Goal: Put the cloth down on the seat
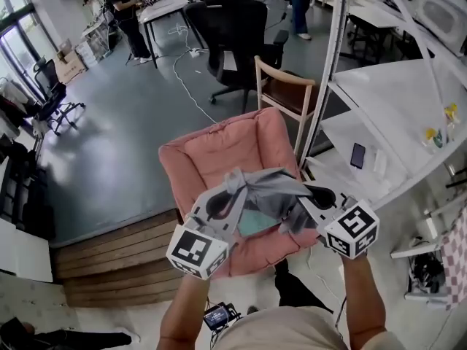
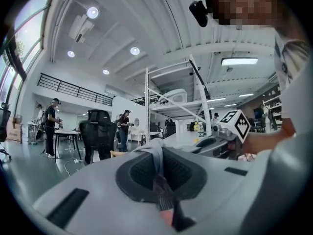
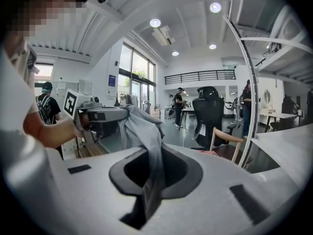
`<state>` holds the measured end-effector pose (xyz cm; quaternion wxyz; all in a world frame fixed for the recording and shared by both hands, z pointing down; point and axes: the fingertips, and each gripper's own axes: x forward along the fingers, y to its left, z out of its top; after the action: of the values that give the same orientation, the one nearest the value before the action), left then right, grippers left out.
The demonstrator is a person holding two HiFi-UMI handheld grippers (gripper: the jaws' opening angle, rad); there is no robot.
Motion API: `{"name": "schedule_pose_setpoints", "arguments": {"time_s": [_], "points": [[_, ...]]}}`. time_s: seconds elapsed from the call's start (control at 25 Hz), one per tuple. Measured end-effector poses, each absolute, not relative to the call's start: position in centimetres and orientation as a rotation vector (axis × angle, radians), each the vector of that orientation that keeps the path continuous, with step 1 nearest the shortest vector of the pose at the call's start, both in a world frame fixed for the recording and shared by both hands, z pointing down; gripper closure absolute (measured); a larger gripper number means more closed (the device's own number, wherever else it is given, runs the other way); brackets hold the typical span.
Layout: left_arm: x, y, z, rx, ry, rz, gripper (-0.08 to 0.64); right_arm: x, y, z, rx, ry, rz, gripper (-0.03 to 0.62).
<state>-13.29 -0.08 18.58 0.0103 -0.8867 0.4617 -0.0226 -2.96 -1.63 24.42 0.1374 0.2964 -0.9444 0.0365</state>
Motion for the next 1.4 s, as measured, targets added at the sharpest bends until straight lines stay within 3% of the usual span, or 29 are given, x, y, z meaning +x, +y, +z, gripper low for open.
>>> {"name": "schedule_pose_setpoints", "arguments": {"time_s": [0.64, 1.4], "points": [[-9.2, -14.2, 28.6, -2.883, 1.454, -0.216, 0.546, 1.2, -15.5, 32.6, 0.891, -2.668, 0.232, 0.571], [-8.5, -26.4, 46.7, -3.03, 1.63, -0.365, 0.546, 2.4, -27.4, 49.7, 0.876, -2.564, 0.408, 0.568]]}}
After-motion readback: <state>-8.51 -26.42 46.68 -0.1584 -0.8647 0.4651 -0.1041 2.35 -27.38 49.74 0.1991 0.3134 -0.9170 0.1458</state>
